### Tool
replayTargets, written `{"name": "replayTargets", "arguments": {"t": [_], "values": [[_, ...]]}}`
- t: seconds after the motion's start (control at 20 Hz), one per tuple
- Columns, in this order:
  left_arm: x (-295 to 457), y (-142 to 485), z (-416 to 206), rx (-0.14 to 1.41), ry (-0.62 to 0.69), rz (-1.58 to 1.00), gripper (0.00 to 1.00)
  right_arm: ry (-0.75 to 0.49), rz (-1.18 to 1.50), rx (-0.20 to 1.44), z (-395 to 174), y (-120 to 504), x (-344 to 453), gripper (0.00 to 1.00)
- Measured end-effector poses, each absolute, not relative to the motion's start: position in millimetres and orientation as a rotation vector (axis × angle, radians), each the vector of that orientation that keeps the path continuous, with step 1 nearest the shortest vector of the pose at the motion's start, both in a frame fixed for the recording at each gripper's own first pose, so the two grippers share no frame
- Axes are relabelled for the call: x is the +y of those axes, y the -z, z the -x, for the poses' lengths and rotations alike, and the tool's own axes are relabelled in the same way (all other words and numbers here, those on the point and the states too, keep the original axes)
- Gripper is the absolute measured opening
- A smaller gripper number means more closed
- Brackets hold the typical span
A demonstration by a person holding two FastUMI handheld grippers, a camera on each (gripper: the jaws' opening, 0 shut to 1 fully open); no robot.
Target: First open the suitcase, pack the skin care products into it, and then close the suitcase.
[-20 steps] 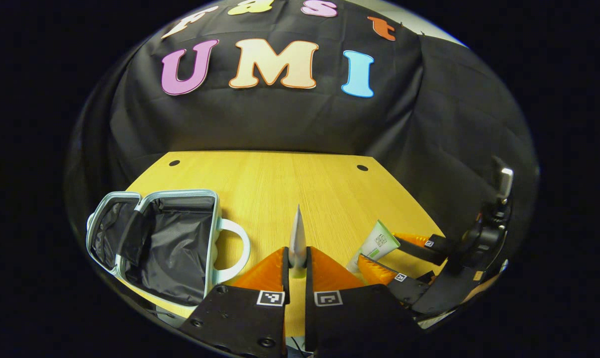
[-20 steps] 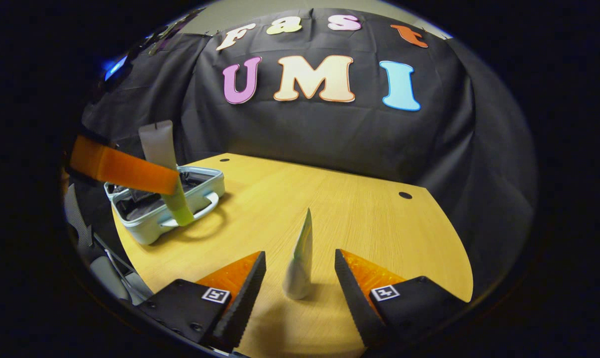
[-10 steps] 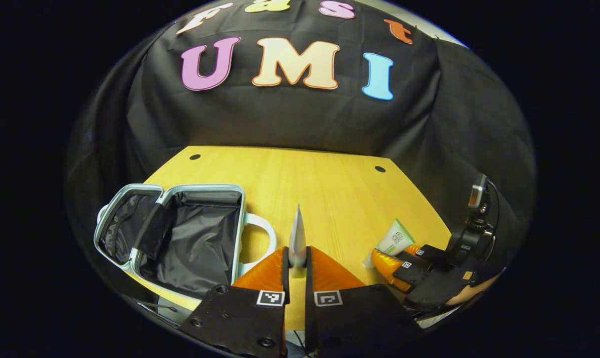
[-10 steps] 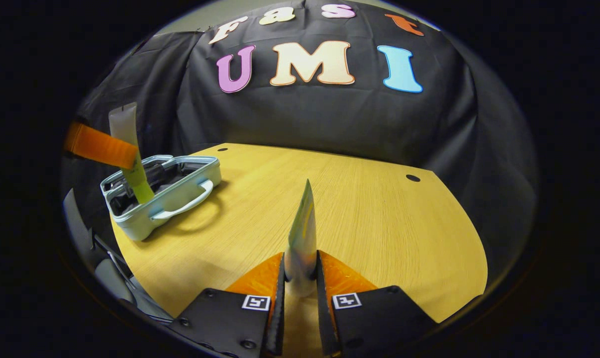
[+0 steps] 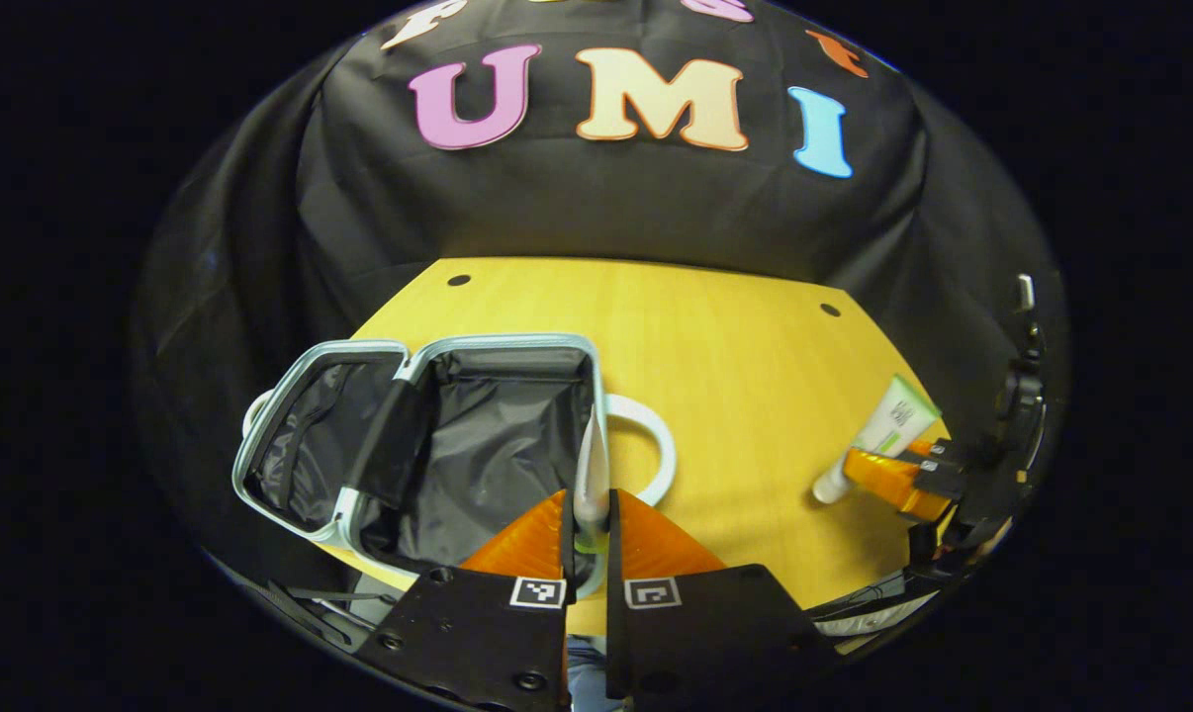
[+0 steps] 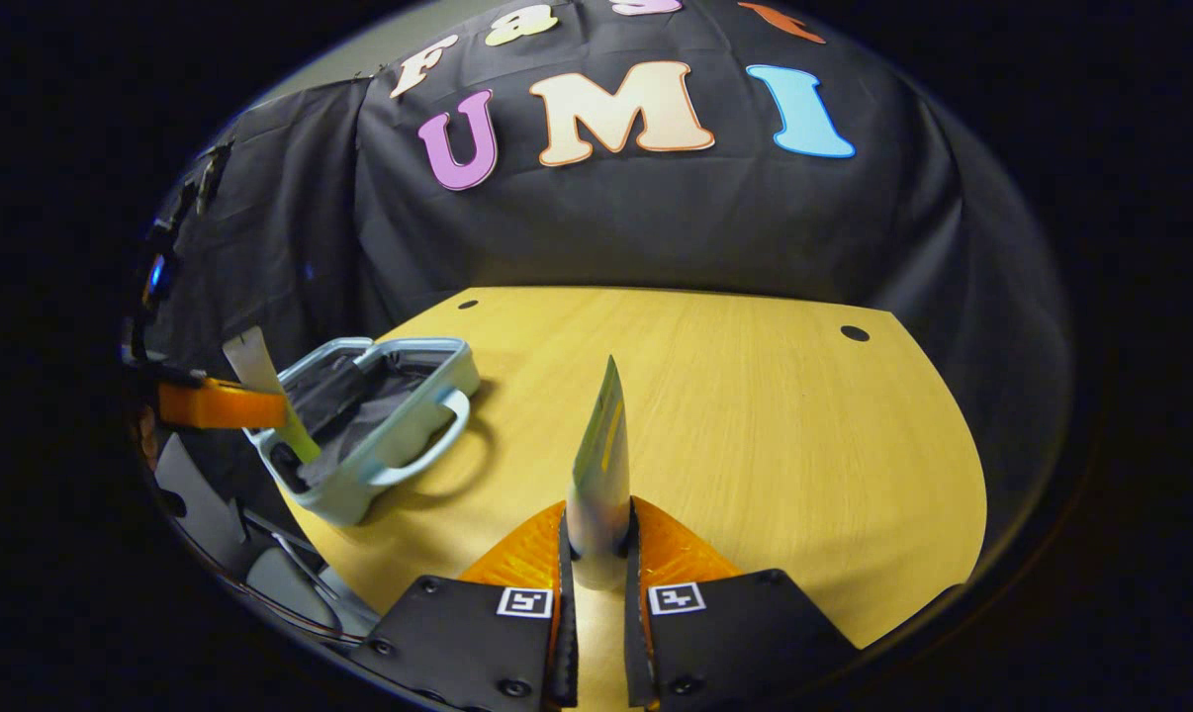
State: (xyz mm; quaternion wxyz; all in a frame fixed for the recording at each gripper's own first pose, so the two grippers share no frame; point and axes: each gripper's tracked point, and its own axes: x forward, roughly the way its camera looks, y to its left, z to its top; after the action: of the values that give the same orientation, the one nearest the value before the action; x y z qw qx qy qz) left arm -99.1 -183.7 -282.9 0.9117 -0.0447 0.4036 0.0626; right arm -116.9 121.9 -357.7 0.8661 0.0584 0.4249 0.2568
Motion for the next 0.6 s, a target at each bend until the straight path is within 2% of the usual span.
{"name": "replayTargets", "arguments": {"t": [0.35,0.6], "values": [[-118.9,316.9,98.1,0.967,-0.155,0.064,0.07,-0.574,-0.166,0.884,121.5,312.0,180.2,0.21],[-97.6,346.4,99.2,1.052,-0.131,0.064,0.07,-0.646,-0.189,0.919,135.7,288.2,224.4,0.21]]}}
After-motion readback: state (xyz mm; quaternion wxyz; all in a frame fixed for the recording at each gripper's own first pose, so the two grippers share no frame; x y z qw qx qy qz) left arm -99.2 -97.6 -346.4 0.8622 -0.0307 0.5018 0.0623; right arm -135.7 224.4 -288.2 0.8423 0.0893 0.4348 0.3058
